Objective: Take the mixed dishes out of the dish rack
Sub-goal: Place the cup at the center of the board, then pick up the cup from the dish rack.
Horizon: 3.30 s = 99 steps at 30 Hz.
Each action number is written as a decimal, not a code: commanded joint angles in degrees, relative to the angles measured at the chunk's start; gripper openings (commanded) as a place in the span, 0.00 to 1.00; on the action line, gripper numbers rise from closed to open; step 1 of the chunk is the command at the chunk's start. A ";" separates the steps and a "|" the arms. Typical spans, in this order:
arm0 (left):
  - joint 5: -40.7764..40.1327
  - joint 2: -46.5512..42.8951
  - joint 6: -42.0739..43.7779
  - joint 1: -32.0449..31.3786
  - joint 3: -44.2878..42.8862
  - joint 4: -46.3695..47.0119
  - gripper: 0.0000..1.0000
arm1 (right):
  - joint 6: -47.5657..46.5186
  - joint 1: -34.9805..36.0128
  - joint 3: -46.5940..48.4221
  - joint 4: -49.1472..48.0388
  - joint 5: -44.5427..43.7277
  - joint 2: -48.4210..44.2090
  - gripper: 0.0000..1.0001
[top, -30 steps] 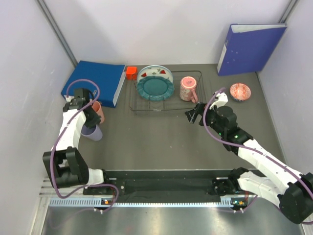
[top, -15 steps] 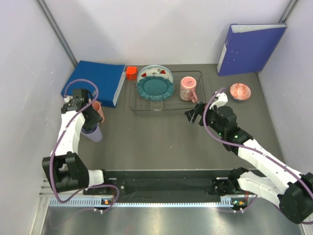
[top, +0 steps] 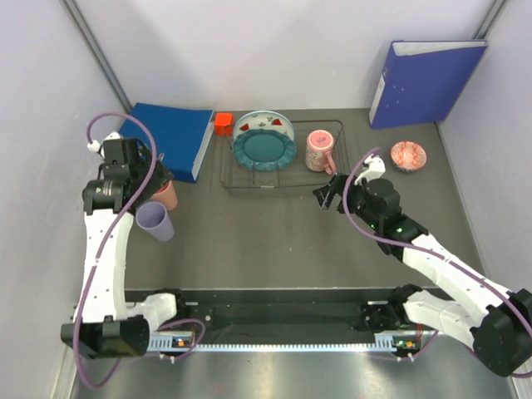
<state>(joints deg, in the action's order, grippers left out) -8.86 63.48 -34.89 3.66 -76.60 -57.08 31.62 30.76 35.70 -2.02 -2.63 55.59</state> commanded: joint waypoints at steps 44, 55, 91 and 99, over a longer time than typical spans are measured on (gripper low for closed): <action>5.79 -2.31 -0.35 -36.80 24.13 41.79 0.77 | -37.59 -5.89 41.20 18.98 -5.45 40.82 0.63; 6.84 -2.31 -0.96 -36.80 25.80 43.54 0.78 | -36.71 -7.03 42.25 18.37 -5.36 47.76 0.60; 7.19 -1.52 -1.23 -37.32 29.58 46.44 0.78 | -32.41 -10.37 33.47 8.44 -5.01 50.05 0.12; 7.02 -1.26 -1.32 -37.67 29.58 46.80 0.78 | -31.97 -10.20 32.50 7.74 -7.29 47.77 0.00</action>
<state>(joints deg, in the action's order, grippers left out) -2.15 62.48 -35.94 -33.54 -47.42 -13.54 -1.37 21.52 68.71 5.78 -6.57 107.00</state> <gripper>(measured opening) 0.784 0.223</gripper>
